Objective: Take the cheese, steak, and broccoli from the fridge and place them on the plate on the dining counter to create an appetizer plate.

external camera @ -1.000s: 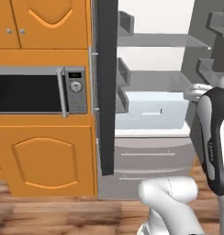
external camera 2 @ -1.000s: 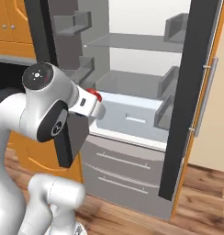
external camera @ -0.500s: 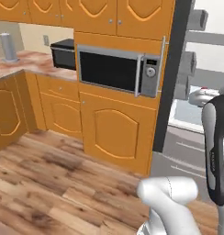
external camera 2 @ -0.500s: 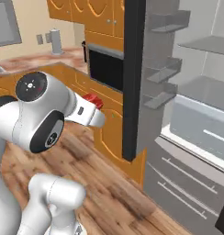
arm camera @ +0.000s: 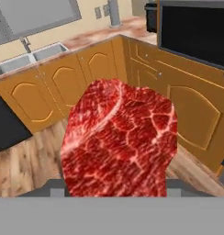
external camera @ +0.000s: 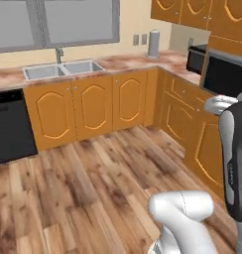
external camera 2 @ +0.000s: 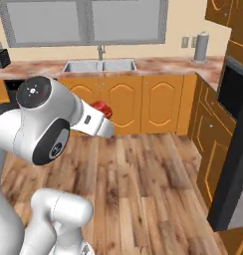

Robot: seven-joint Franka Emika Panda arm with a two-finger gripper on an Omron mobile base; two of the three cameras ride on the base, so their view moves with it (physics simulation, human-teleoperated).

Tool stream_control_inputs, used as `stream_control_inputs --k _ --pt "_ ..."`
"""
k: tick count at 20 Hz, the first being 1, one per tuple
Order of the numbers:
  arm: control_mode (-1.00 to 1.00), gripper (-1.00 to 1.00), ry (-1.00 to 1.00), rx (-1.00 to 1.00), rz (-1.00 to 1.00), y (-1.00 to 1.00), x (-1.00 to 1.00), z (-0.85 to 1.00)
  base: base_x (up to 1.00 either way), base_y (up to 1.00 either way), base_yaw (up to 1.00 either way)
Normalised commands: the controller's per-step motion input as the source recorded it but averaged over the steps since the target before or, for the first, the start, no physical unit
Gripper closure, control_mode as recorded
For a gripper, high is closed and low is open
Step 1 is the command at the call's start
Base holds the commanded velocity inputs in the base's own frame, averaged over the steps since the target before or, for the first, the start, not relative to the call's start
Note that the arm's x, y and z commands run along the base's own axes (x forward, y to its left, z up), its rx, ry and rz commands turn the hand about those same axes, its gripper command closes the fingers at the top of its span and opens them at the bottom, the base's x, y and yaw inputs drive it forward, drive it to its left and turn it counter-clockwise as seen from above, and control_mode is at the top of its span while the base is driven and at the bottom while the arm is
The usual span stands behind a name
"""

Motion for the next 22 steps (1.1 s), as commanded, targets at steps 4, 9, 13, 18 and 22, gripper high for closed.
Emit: stream_control_inputs --k 4,9,13,18,22 --pt "1.0 1.0 0.0 0.0 0.0 0.0 0.0 0.0 -0.05 0.12 1.0" --pt "1.0 1.0 0.0 0.0 0.0 0.0 0.0 0.0 -0.17 0.18 1.0" --pt "1.0 1.0 0.0 0.0 0.0 0.0 0.0 0.0 -0.29 0.25 0.99" --pt "1.0 1.0 0.0 0.0 0.0 0.0 0.0 0.0 -0.26 0.44 0.98" --pt "1.0 1.0 0.0 0.0 0.0 0.0 0.0 0.0 -0.01 0.57 0.94"
